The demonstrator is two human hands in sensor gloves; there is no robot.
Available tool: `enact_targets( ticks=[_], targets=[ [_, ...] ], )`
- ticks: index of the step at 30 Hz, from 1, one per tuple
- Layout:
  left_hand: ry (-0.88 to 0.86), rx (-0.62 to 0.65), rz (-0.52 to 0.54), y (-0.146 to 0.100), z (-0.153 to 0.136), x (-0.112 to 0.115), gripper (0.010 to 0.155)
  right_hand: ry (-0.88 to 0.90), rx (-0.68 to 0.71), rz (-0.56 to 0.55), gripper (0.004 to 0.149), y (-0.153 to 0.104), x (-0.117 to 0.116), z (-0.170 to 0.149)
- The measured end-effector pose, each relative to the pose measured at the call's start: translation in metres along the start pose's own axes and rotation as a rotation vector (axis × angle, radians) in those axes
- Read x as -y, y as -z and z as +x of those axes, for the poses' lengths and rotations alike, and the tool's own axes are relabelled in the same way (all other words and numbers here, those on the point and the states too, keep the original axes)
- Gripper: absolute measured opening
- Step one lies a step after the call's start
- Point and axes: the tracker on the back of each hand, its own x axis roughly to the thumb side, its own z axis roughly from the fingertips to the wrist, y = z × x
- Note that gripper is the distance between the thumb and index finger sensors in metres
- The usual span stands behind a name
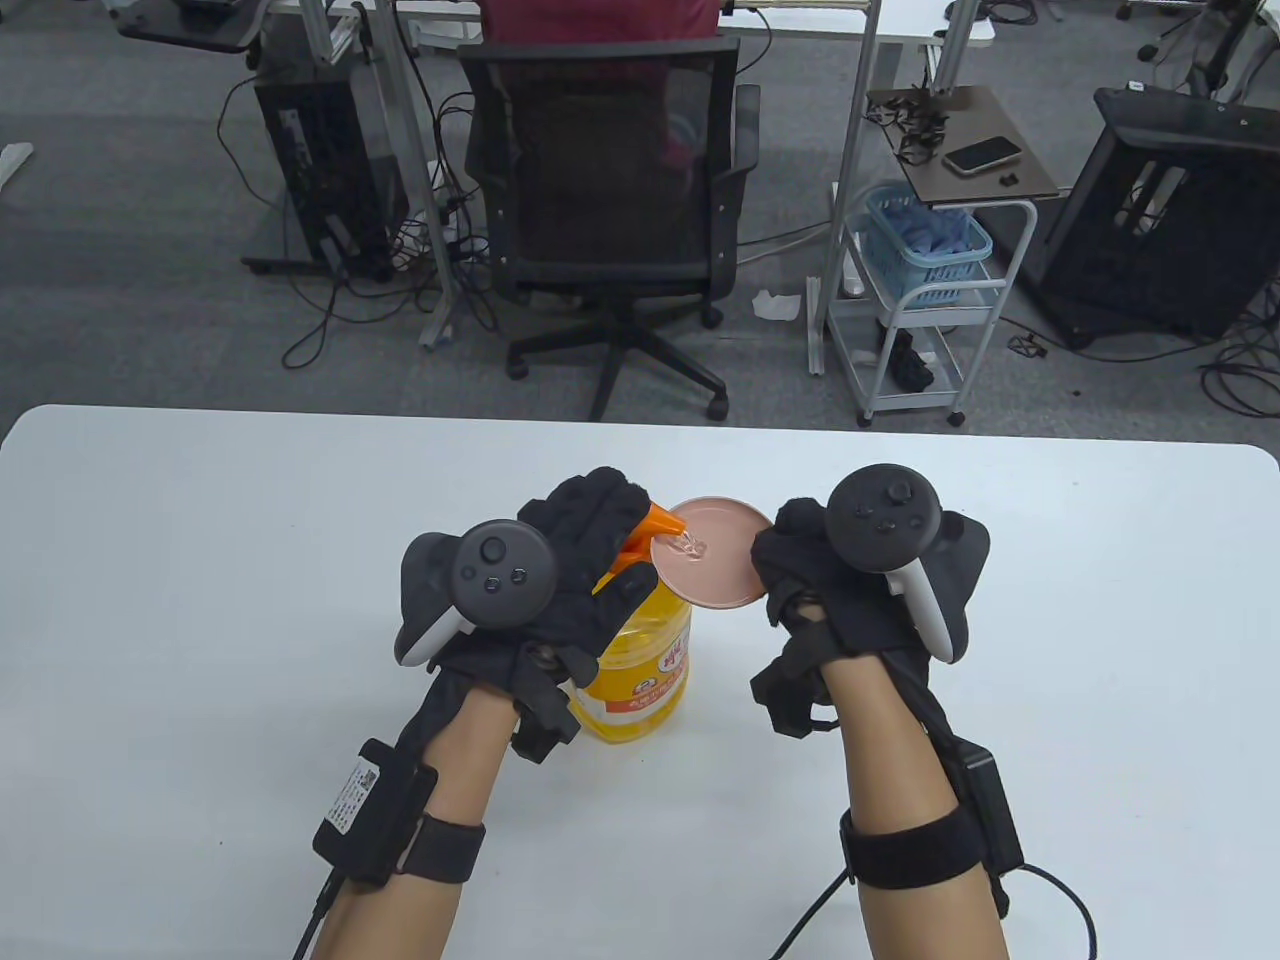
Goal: Press dish soap pump onto seasoning dish
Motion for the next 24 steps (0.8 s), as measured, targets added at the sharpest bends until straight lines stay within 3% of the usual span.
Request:
enact_targets(
  ticks=[6, 14, 18, 20, 24],
  targets=[
    [0.029, -0.012, -0.087, 0.0, -0.002, 0.005, 0.085, -0.003, -0.003, -0.013, 0.047, -0.001, 0.003, 0.0],
    [0.011, 0.009, -0.028, -0.016, -0.012, -0.001, 0.086, 0.004, -0.019, -0.04, 0.047, -0.006, 0.02, -0.013],
    [0.093, -0.044, -0.007, -0.045, -0.037, 0.007, 0.086, 0.029, -0.05, -0.058, 0.047, -0.008, 0.02, -0.043],
    [0.166, -0.093, -0.061, -0.061, -0.054, 0.016, 0.085, 0.024, -0.052, -0.117, 0.047, -0.009, 0.014, -0.063],
    [0.26, -0.198, -0.125, -0.091, -0.094, 0.043, 0.084, -0.068, -0.111, -0.196, 0.047, -0.01, -0.02, -0.116]
  ],
)
